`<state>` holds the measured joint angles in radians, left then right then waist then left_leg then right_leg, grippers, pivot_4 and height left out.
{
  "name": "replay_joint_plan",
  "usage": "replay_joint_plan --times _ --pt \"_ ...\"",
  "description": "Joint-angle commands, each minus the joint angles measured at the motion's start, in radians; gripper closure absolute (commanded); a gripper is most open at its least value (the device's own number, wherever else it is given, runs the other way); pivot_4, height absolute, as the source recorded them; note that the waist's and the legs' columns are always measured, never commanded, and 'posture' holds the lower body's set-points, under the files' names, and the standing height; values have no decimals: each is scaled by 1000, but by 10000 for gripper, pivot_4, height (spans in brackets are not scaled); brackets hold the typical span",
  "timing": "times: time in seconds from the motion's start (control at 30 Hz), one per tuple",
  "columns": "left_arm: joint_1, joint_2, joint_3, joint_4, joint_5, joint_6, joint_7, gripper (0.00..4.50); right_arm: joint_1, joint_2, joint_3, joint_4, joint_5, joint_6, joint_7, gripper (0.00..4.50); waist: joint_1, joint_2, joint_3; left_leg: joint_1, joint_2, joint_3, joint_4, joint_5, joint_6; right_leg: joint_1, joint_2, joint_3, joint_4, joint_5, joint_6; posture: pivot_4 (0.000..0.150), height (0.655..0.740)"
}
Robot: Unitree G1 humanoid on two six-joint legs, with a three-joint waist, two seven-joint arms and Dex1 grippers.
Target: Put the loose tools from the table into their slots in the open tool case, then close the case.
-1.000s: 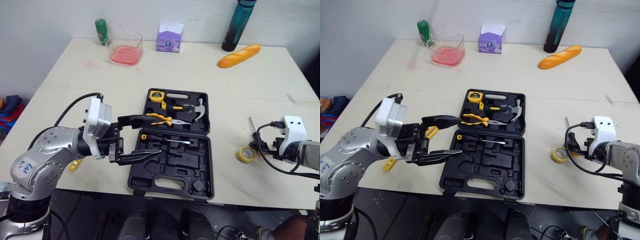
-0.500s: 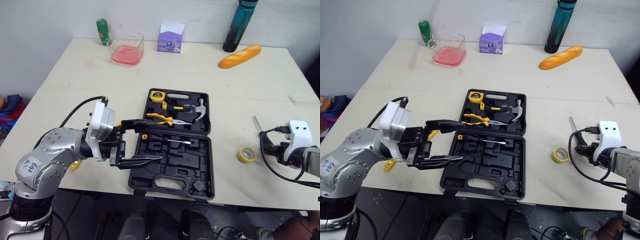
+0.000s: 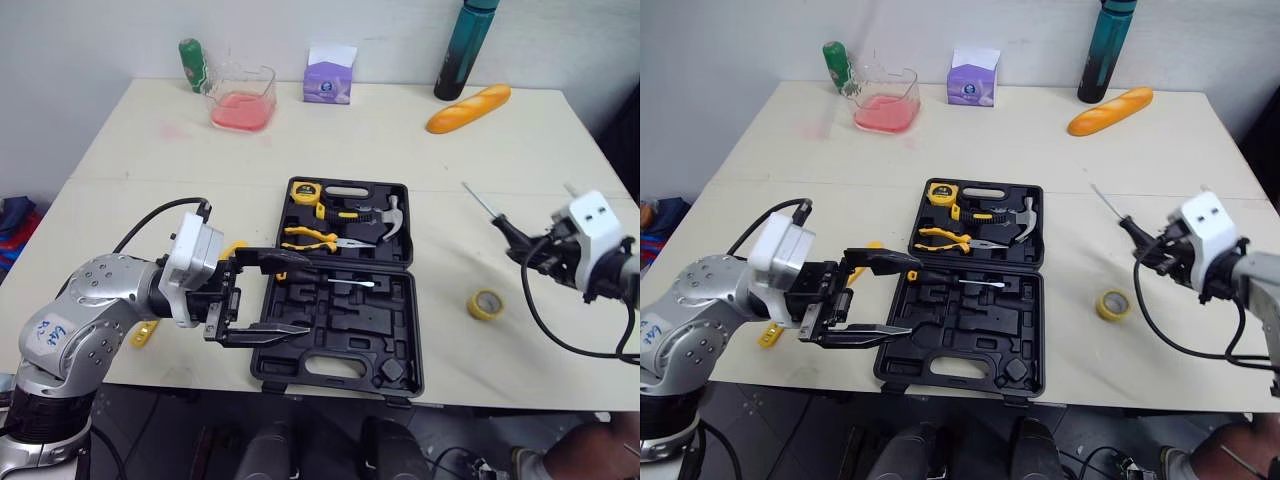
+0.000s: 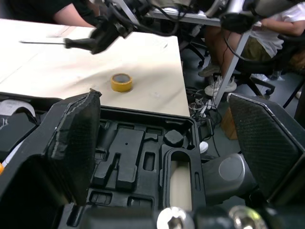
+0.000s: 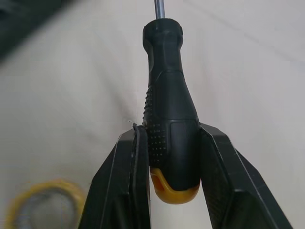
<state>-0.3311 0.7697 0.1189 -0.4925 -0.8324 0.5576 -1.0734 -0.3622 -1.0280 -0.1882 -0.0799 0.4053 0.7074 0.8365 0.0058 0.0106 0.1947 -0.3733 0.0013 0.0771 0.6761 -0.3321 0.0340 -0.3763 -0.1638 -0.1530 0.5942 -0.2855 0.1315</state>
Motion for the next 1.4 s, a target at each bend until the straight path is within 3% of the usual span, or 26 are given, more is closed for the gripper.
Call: replay_joint_plan --times 0.03,0.3,0.63,0.87,1.4 --pt "28 14 50 -13 28 -60 -15 0 -70 -37 83 -31 -12 -64 130 35201 -1 0 0 0 0 0 0 0 0 0 0 0 0 0 0 1500 7400" --pt "221 62 162 35 124 -158 -45 0 -342 27 380 -184 -5 58 314 35201 -10 1 1 -1 1 -1 0 -1 -1 -1 0 -1 -1 0 0 1500 7400" --pt "395 79 269 23 141 -152 2 0 -410 64 574 -342 -55 221 318 35201 11 1 1 -5 0 -5 4 -5 1 -1 -2 -4 -3 0 -1 1500 7400" --pt "455 80 293 -12 130 -128 18 0 -415 74 643 -405 -101 279 272 35201 11 1 1 -5 0 -5 4 -5 0 -1 -1 -4 -3 0 -1 1500 7400" --pt "470 73 279 -51 120 -102 54 0 -410 78 708 -334 -240 224 270 35201 -5 1 1 -5 0 -5 4 -5 0 -1 -1 -4 -2 0 -1 1500 7400"
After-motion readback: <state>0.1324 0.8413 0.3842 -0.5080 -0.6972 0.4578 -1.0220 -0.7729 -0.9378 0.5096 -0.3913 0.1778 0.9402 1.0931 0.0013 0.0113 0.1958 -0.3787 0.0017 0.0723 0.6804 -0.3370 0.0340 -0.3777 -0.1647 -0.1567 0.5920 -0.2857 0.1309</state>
